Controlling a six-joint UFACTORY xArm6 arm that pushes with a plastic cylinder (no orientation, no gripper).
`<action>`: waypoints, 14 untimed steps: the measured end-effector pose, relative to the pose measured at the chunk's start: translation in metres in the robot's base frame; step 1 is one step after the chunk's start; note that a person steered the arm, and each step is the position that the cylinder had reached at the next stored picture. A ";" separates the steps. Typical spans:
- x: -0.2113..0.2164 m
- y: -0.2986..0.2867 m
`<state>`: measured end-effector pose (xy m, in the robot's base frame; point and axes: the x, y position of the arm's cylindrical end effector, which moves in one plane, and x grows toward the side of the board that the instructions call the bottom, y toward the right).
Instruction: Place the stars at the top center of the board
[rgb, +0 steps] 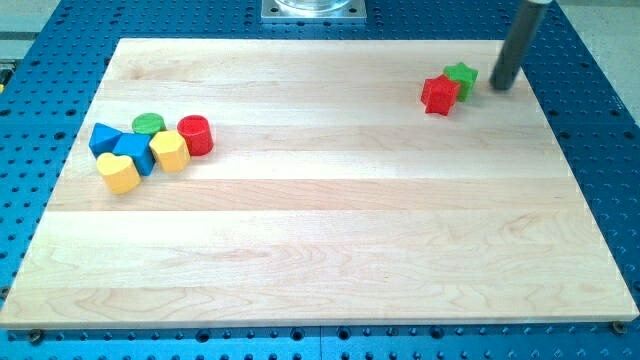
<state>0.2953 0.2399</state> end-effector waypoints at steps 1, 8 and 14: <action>-0.017 -0.046; 0.069 -0.112; 0.016 -0.116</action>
<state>0.3115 0.1243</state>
